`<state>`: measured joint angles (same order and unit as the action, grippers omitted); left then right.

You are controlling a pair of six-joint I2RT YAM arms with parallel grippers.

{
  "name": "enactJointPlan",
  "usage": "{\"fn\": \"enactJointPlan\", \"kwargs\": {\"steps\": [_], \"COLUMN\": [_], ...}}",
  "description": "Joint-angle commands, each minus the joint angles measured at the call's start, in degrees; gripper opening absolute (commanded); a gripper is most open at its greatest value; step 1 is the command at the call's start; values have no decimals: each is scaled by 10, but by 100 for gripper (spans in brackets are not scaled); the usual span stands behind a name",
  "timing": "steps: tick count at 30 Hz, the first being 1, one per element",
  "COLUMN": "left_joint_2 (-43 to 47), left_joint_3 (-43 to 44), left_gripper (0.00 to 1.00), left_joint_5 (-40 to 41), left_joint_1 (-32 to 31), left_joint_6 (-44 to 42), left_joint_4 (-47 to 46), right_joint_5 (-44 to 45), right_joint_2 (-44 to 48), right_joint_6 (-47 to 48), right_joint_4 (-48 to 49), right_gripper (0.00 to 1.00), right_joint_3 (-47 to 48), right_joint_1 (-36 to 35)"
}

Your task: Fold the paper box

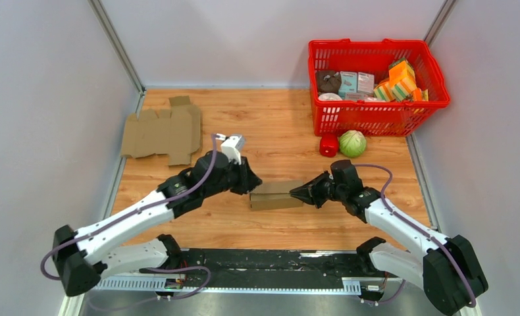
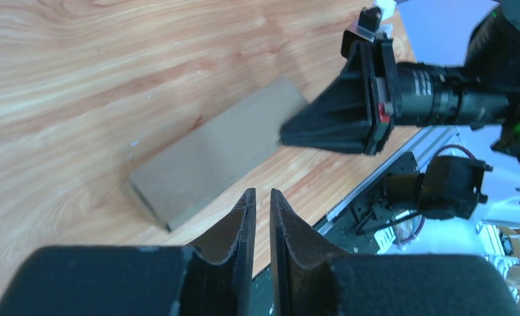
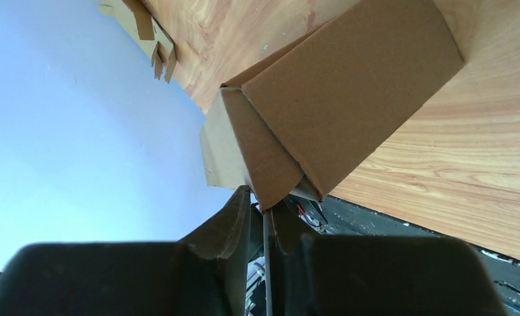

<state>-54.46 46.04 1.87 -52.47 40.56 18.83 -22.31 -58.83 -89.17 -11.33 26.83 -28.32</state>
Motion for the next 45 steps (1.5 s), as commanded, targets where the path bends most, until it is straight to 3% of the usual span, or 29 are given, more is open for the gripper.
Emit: {"fn": "enactJointPlan", "kwargs": {"steps": [1, 10, 13, 14, 15, 16, 17, 19, 21, 22, 23, 25, 29, 32, 36, 39, 41, 45], "left_joint_2": [-97, -130, -138, -144, -151, -154, -156, -156, -152, -152, -151, -150, -152, -159, -154, -157, -158, -117], "left_joint_3": [30, -50, -85, -90, -93, -95, -97, -102, -102, -100, -99, -90, -90, -90, -111, -128, -146, -140], "left_gripper": [20, 9, 8, 7, 6, 6, 5, 5, 5, 5, 5, 5, 5, 5, 4, 5, 5, 9], "left_joint_5": [-66, -61, -53, -52, -50, -51, -49, -50, -45, -42, -40, -36, -40, -48, -41, -46, -56, -35], "left_joint_1": [13, 37, 40, 40, 40, 40, 40, 40, 40, 40, 40, 40, 40, 40, 40, 40, 38, -3], "left_joint_6": [-19, 0, 2, 1, 0, -1, -1, 0, -5, -8, -11, -19, -18, -19, -17, -22, -24, -48], "left_joint_4": [-51, -102, -127, -132, -130, -130, -132, -136, -129, -125, -116, -104, -105, -105, -115, -124, -135, -91], "right_joint_5": [27, 23, -9, -24, -54, -69, -80, -132, -166, -174, -180, -195, -170, -168, -159, -135, -123, -115], "right_joint_2": [-9, 3, 7, 13, 31, 40, 44, 17, -28, -72, -88, -98, -68, -107, -166, -137, -104, 24], "right_joint_6": [23, 65, 139, 217, 251, 284, 308, 404, 473, 523, 544, 581, 583, 585, 587, 558, 555, 562], "right_joint_4": [-13, -19, -23, -25, -30, -34, -33, -81, -128, -163, -178, -226, -234, -183, -87, -36, -68, -245], "right_gripper": [14, 27, 32, 38, 51, 59, 60, 56, 45, 38, 20, 13, 11, 5, 0, 0, 1, 9], "right_joint_3": [-14, -4, 15, 21, 25, 27, 33, 68, 135, 153, 185, 203, 212, 196, 112, 51, 40, 75], "right_joint_1": [3, 12, 26, 31, 38, 48, 55, 74, 76, 77, 78, 78, 86, 94, 111, 119, 117, 115]}}
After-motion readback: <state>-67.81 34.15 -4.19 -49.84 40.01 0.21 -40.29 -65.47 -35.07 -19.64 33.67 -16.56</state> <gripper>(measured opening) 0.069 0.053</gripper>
